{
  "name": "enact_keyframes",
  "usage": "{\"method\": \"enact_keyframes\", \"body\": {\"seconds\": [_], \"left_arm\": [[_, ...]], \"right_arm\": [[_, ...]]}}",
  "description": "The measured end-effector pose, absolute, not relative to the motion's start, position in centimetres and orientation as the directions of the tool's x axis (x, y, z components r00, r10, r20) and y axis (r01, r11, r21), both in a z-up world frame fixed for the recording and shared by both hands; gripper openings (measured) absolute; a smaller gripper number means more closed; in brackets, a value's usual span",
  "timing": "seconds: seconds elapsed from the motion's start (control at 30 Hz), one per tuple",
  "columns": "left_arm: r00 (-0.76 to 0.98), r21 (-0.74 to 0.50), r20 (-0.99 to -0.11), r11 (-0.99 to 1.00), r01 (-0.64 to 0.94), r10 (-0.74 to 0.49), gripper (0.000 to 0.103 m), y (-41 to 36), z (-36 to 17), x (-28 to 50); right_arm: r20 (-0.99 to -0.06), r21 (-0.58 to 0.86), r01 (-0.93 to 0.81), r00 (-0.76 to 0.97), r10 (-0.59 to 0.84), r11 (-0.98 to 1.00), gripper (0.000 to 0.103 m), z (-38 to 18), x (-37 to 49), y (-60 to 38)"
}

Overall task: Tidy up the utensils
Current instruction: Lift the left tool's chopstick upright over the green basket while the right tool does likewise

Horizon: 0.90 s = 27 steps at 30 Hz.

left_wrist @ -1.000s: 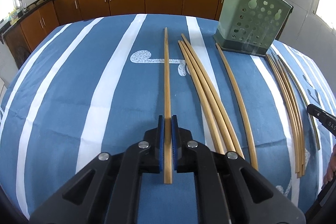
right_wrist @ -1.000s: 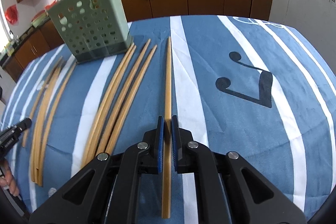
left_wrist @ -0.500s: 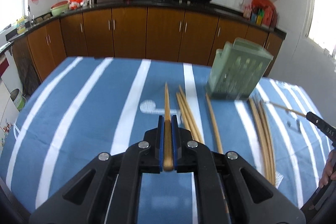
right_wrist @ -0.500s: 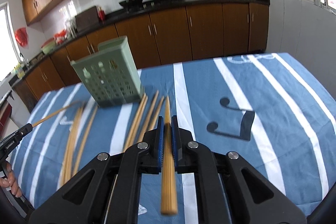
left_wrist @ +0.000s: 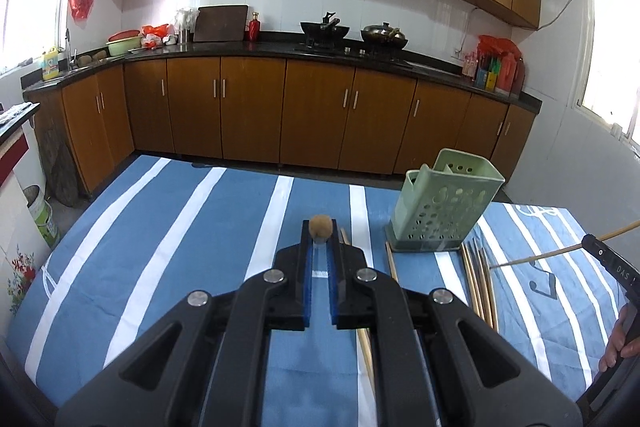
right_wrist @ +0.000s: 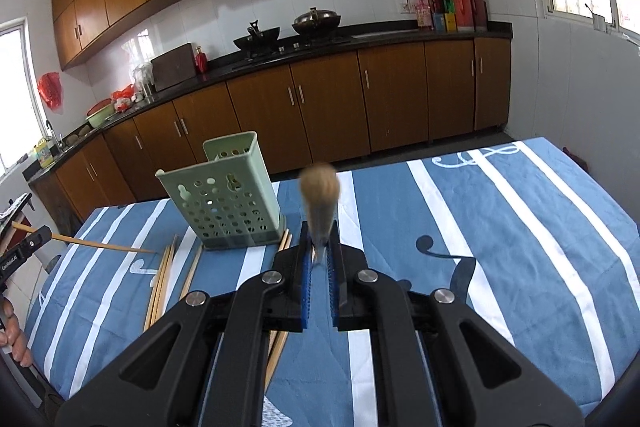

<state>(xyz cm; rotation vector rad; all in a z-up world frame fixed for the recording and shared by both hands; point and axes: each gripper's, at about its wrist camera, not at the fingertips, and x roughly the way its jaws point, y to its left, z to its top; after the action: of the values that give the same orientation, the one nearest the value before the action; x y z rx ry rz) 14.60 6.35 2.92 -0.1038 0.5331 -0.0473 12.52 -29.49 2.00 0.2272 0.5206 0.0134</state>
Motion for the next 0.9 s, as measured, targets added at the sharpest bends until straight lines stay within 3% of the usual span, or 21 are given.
{"method": "enact_keyframes", "body": {"seconds": [0.43, 0.7, 0.9], "left_arm": [[0.888, -0.106, -0.455, 0.994, 0.017, -0.064, 0.008, 7.0, 5.9, 15.6], [0.952, -0.109, -0.291, 0.992, 0.070, -0.099, 0.008, 5.1, 13.7, 16.1], [0.977, -0.177, -0.162, 0.978, 0.110, -0.139, 0.008, 2.7, 18.2, 17.0]], "right_arm": [[-0.409, 0.186, 0.031, 0.911, 0.049, 0.982, 0.008, 5.3, 13.5, -29.6], [-0.229, 0.239, -0.036, 0.969, 0.093, 0.970, 0.008, 12.8, 14.2, -29.9], [-0.211, 0.258, -0.121, 0.961, 0.178, 0.959, 0.008, 14.8, 16.1, -28.1]]}}
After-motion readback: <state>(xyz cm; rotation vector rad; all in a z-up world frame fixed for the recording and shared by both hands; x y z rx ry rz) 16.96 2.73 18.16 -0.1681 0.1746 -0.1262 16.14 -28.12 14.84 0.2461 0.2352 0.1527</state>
